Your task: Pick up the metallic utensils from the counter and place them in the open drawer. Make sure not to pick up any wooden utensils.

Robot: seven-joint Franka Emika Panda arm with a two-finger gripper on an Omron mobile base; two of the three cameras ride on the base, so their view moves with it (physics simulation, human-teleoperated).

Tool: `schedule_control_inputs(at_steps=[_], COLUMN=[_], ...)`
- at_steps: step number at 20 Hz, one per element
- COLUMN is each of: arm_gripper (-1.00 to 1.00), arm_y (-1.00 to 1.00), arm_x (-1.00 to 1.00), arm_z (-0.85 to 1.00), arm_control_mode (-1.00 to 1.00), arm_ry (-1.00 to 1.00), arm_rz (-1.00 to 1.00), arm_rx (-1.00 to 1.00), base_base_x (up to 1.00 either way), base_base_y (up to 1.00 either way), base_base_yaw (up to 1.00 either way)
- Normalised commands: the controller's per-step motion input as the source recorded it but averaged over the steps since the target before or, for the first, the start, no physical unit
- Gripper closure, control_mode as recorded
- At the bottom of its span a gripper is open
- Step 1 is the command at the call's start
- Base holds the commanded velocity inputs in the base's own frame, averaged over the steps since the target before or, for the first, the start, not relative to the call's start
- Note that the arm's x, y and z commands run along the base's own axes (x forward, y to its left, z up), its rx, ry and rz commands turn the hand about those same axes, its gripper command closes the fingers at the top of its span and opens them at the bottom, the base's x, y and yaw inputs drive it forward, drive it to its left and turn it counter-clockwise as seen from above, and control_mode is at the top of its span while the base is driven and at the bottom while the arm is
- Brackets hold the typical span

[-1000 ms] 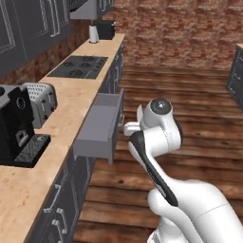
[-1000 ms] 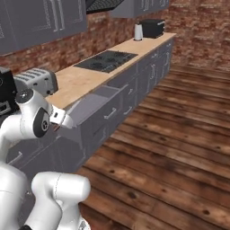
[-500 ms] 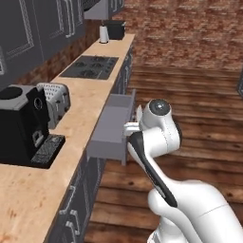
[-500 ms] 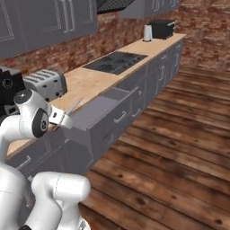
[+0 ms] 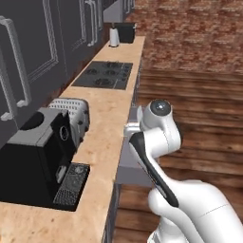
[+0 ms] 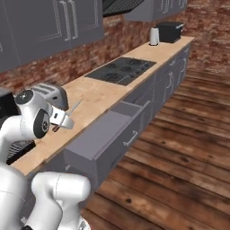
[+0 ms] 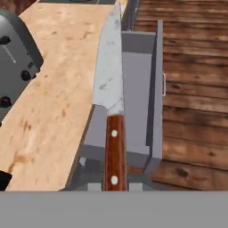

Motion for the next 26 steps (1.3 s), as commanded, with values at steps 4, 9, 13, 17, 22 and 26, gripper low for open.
schedule_control_inputs(at_steps=[4,9,13,17,22,26], arm_gripper=[1.00,1.00,1.00,1.00,1.00,1.00], arm_y=[0.00,-0.50,-0.94,-0.62,-0.08,0.00], arm_x=[0.00,0.29,0.56,0.65,0.46,0.33], arm_z=[0.00,-0.21,-0.27,-0.34,-0.56,-0.72], arm_control_mode=[1.00,-1.00,-1.00,-1.00,-1.00,-1.00], arm_ry=[0.00,0.11,0.19,0.14,0.03,0.03], arm_rz=[0.00,0.00,0.01,0.03,0.01,0.00], arm_rx=[0.00,0.07,0.18,0.11,-0.02,-0.15], base_base_x=[0.66,0.24,0.00,0.00,0.00,0.00], base_base_y=[0.18,-0.15,0.00,0.00,0.00,0.00], base_base_yaw=[0.00,0.00,0.00,0.00,0.00,0.00])
